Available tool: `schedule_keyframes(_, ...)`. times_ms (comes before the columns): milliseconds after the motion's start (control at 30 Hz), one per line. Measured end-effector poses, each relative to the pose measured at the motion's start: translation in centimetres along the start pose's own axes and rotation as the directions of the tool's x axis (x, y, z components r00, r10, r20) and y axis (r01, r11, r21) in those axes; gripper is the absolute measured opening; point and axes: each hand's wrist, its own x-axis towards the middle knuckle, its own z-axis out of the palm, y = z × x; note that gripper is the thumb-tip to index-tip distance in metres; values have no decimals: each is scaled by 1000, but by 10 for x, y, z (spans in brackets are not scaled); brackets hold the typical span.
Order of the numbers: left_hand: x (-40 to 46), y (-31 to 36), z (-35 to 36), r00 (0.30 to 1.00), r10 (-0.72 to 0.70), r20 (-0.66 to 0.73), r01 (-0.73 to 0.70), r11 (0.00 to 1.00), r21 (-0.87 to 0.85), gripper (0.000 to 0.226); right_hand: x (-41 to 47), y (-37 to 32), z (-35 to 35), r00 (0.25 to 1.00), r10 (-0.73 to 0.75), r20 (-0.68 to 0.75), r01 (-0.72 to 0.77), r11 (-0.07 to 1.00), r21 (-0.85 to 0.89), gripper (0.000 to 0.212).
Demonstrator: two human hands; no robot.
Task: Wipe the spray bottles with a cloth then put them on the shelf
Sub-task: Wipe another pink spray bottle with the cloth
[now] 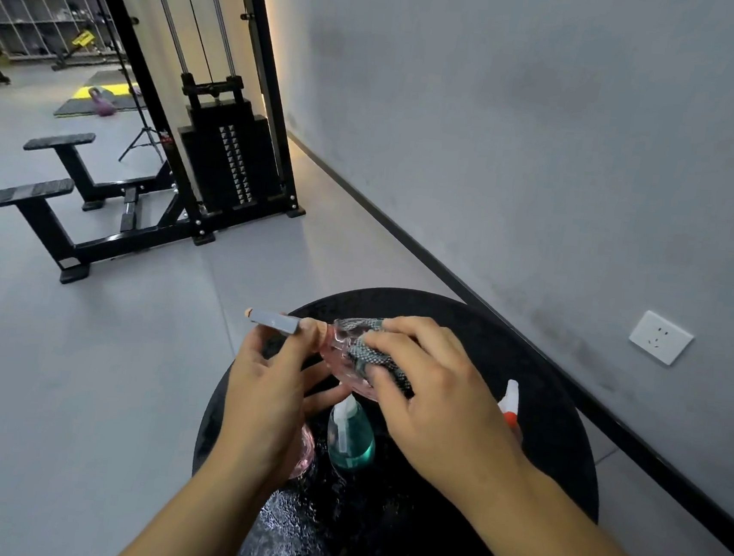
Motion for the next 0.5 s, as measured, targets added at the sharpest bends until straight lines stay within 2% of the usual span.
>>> schedule_keyframes(67, 1, 1, 0, 1000, -5, 0, 5, 1000, -7, 11, 1, -2, 0, 1000, -29, -12, 29, 1000, -7, 29)
schedule_keyframes(300, 8, 6, -8, 1000, 16, -16, -17, 999, -29, 9, 3, 9, -11, 993, 121, 8, -121, 990, 67, 27)
schedule_keyframes(500, 3, 1, -3, 1000, 13, 9, -12, 1000, -20, 7, 0, 2, -1, 1000, -10, 6, 10, 1000, -1, 28)
